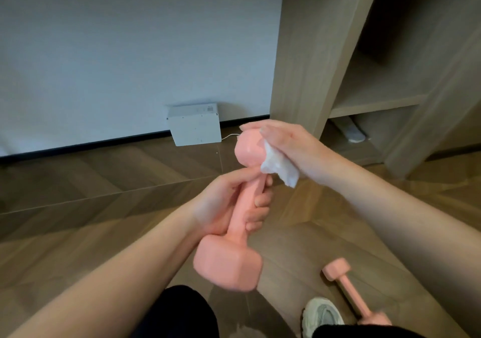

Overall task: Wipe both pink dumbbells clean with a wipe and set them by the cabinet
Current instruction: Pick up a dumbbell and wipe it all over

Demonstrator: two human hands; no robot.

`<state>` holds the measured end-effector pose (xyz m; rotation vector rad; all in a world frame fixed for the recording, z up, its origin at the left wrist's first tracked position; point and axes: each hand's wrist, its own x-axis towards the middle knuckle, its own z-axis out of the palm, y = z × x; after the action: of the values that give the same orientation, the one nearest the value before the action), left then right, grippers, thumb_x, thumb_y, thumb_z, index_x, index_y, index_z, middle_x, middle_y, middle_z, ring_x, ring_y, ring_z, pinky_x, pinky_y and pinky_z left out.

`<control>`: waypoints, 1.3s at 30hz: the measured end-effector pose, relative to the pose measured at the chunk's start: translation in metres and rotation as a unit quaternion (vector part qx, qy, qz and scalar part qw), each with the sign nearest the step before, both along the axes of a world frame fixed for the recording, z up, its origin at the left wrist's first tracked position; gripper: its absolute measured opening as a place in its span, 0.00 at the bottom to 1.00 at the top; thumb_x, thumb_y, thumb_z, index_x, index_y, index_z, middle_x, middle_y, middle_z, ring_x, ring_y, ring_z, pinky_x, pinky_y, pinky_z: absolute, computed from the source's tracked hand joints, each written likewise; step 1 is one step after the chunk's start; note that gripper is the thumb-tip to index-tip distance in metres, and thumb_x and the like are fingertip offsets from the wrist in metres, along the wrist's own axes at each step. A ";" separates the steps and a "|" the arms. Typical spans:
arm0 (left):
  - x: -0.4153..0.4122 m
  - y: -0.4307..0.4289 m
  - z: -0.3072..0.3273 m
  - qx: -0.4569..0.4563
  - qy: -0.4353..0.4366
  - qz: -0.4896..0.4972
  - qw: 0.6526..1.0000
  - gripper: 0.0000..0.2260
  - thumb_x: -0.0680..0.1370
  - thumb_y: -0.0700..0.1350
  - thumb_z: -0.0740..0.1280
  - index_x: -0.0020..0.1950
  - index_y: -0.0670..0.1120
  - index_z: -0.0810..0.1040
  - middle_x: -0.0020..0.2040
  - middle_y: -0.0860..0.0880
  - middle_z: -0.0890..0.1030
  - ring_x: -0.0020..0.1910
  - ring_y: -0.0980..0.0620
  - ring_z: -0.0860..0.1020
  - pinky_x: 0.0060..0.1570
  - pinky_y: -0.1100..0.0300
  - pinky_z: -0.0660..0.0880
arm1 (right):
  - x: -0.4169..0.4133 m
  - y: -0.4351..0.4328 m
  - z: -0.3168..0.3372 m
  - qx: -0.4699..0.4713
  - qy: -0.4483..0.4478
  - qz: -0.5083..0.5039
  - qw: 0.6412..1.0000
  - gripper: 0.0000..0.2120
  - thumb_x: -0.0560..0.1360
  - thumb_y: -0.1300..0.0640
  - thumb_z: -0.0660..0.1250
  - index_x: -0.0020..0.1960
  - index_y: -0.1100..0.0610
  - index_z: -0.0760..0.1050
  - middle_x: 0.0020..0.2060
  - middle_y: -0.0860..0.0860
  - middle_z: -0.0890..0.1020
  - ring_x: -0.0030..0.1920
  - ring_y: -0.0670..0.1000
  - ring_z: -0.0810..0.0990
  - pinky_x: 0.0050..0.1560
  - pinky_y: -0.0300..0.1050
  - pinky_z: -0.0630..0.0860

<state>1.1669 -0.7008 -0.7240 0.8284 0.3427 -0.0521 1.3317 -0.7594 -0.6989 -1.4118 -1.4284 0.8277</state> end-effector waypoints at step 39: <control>-0.012 -0.014 -0.079 0.083 0.153 0.212 0.962 0.08 0.76 0.33 0.61 0.40 0.43 0.72 0.26 0.49 0.70 0.20 0.53 0.67 0.21 0.64 0.66 | -0.049 -0.013 -0.067 0.042 -0.271 -0.028 0.961 0.19 0.78 0.72 0.61 0.66 0.60 0.75 0.69 0.49 0.73 0.72 0.46 0.66 0.73 0.46 0.63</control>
<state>1.1550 -0.7146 -0.8031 0.8987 0.8204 0.2539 1.2829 -0.7729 -0.7657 -1.6827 -1.7933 0.3426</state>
